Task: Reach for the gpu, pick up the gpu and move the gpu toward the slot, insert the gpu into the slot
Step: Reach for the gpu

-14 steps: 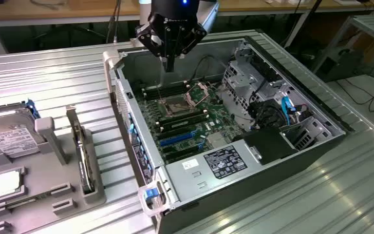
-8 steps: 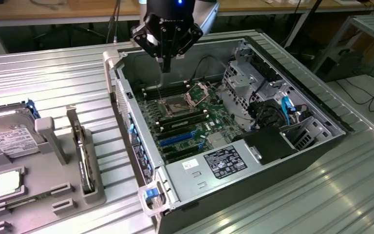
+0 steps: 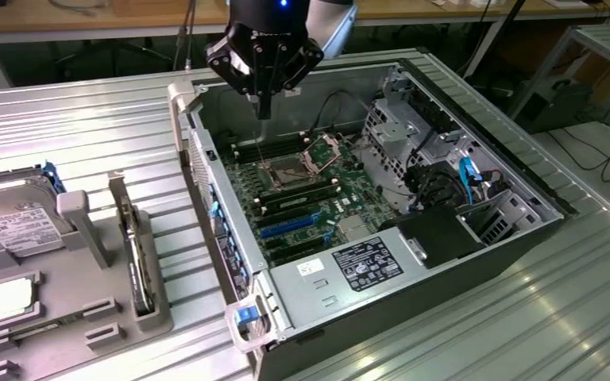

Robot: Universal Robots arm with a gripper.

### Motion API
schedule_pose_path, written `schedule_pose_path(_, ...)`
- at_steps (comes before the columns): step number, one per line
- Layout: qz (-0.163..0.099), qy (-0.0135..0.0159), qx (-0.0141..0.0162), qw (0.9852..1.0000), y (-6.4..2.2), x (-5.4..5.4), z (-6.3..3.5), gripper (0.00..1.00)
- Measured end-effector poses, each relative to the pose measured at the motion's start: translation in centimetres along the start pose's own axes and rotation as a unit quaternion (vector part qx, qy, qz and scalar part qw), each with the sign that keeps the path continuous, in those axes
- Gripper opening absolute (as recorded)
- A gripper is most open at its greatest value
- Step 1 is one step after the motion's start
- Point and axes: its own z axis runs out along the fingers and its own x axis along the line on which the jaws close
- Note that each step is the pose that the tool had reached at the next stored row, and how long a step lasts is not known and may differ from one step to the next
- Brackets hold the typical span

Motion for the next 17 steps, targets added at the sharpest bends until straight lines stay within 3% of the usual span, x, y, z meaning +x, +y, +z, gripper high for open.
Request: schedule_pose_path(17,0.0,0.0,0.0,1.0,-0.18,2.4,-0.07,0.11)
